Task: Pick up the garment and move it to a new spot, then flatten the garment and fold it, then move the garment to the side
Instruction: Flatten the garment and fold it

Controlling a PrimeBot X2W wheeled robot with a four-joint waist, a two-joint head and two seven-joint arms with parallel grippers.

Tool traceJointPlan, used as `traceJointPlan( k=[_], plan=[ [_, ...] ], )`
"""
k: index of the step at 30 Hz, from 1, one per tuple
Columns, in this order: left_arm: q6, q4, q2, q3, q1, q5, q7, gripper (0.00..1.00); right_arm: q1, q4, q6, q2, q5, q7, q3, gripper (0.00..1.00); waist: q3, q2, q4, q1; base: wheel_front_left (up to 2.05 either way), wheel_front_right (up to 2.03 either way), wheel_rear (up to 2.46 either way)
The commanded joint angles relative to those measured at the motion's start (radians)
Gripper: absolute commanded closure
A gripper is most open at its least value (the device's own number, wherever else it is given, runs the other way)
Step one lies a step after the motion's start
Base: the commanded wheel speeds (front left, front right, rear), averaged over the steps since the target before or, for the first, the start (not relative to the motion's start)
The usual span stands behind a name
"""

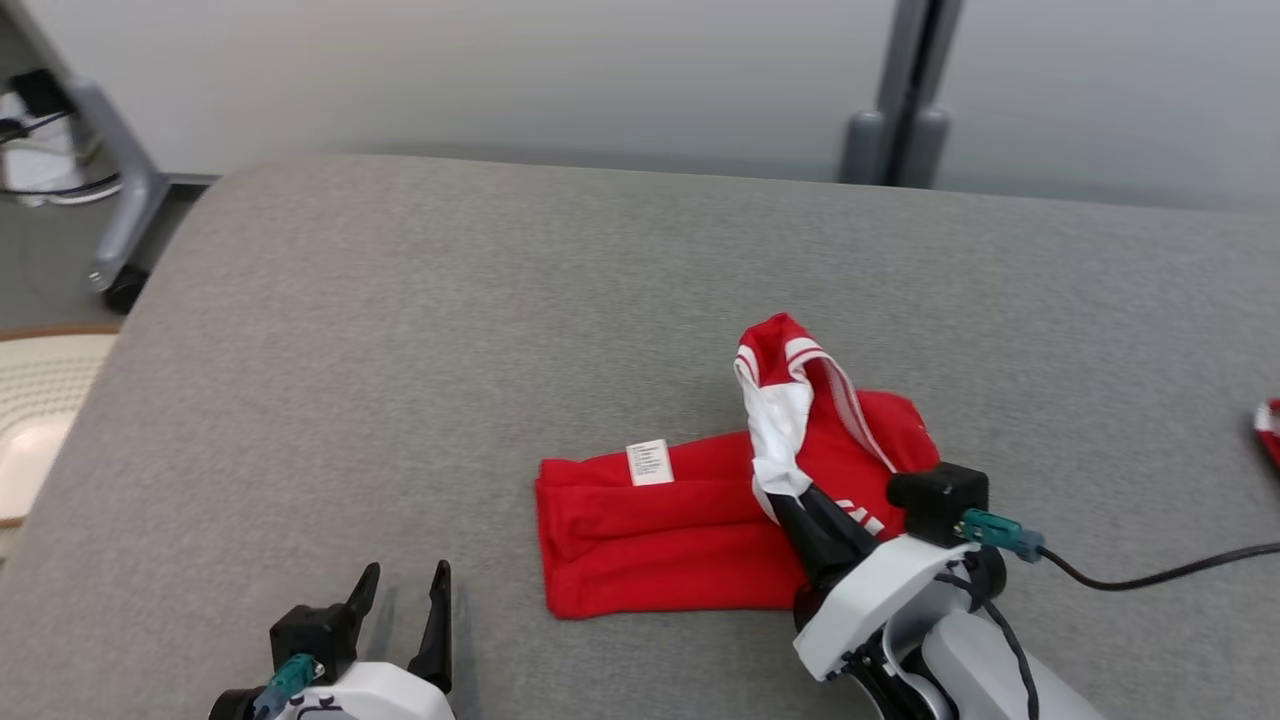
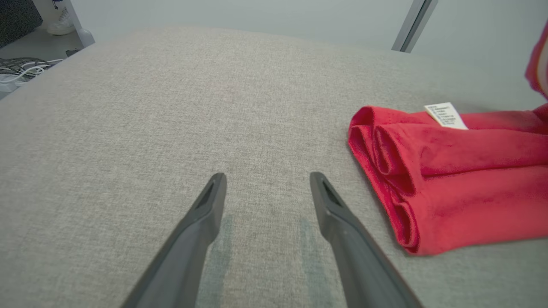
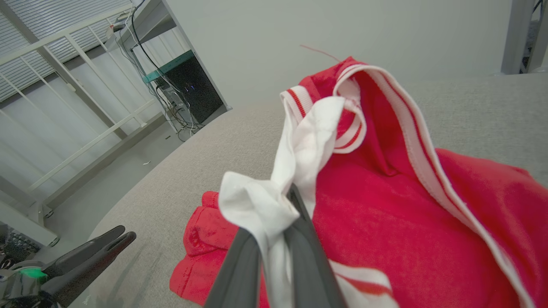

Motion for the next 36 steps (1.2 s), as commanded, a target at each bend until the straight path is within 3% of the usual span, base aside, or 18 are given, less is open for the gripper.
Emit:
traceJointPlan(
  k=[1, 3, 9, 11, 12, 13, 17, 21, 32, 36],
  plan=[
    [0.003, -0.002, 0.006, -0.005, -0.002, -0.007, 0.0, 0.0, -0.018, 0.011, 0.0, -0.001, 0.008, 0.001, 0.018, 1.0, -0.004, 0.0, 0.058, 0.0, 0.0, 0.0, 0.0],
    [0.003, -0.004, 0.005, -0.035, -0.008, -0.014, 0.0, 0.0, -0.05, 0.046, 0.0, 0.008, 0.023, 0.0, 0.058, 1.0, 0.0, 0.0, 0.117, 0.0, 0.0, 0.0, 0.0],
    [0.01, -0.004, 0.005, -0.08, -0.012, -0.028, 0.0, 0.0, -0.105, 0.131, 0.0, 0.019, 0.057, -0.011, 0.112, 1.0, 0.007, 0.0, 0.202, 0.0, 0.0, 0.0, 0.0],
    [0.016, -0.005, 0.005, -0.092, -0.011, -0.03, 0.0, 0.0, -0.117, 0.145, 0.0, 0.021, 0.084, -0.017, 0.131, 0.66, 0.009, 0.0, 0.213, 0.0, 0.0, 0.0, 0.0],
    [0.018, -0.005, 0.005, -0.098, -0.011, -0.029, 0.0, 0.0, -0.121, 0.138, 0.0, 0.021, 0.109, -0.02, 0.141, 0.07, 0.009, 0.0, 0.216, 0.0, 0.0, 0.0, 0.0],
    [0.02, -0.003, 0.005, -0.103, -0.012, -0.029, 0.0, 0.0, -0.124, 0.131, 0.0, 0.02, 0.134, -0.019, 0.147, 0.0, 0.01, 0.0, 0.218, 0.0, 0.0, 0.0, 0.0],
    [0.025, -0.013, 0.005, -0.11, -0.031, -0.034, 0.0, 0.0, -0.143, 0.128, 0.0, 0.017, 0.168, -0.031, 0.142, 0.0, 0.009, 0.0, 0.199, 0.0, 0.0, 0.0, 0.0],
    [0.033, -0.022, 0.005, -0.108, -0.032, -0.039, 0.0, 0.0, -0.155, 0.125, 0.0, 0.017, 0.121, -0.035, 0.07, 0.0, 0.011, 0.0, 0.166, 0.0, 0.0, 0.0, 0.0],
    [0.048, -0.067, 0.005, -0.073, -0.042, 0.009, 0.0, 0.0, -0.026, 0.065, 0.0, 0.013, -0.157, -0.034, -0.323, 0.0, 0.014, 0.0, 0.035, 0.0, 0.0, 0.0, 0.0],
    [0.05, -0.07, 0.005, -0.05, -0.041, 0.008, 0.0, 0.0, 0.026, 0.043, 0.0, 0.018, -0.26, -0.034, -0.395, 0.0, 0.013, 0.0, -0.005, 0.0, 0.0, 0.0, 0.0]
  ],
)
